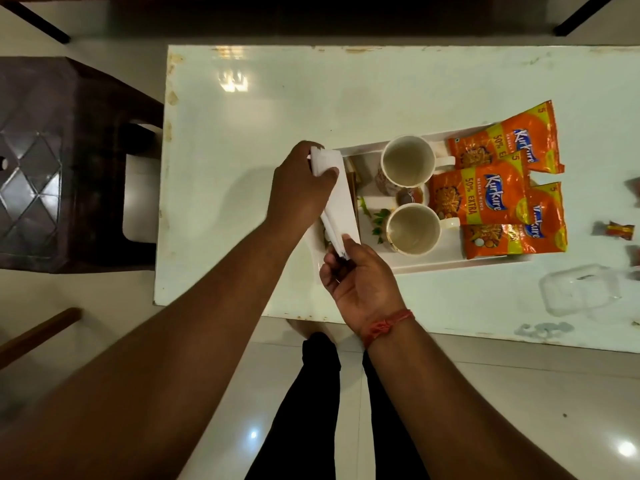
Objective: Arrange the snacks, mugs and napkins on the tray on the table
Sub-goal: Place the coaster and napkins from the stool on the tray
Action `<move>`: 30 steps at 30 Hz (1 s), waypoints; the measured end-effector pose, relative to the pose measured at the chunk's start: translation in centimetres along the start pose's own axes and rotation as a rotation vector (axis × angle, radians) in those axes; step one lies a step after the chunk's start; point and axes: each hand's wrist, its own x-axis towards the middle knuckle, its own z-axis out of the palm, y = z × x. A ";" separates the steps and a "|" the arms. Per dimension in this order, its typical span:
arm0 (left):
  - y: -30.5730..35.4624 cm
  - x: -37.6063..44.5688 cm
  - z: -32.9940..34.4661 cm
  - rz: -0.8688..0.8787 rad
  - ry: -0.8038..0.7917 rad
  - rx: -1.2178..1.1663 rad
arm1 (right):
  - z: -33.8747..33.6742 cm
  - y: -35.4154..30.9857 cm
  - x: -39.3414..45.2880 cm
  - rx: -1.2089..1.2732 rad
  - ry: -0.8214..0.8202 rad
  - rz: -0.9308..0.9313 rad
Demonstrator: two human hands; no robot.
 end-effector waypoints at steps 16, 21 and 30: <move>1.1 3.6 3.0 0.232 -0.194 0.667 | -1.1 0.6 3.0 0.134 0.174 0.066; 0.5 3.6 3.4 0.172 -0.215 0.619 | -1.8 0.7 3.0 0.097 0.155 0.078; -0.5 3.9 3.3 0.121 -0.226 0.540 | -2.8 0.6 3.1 0.029 0.142 0.057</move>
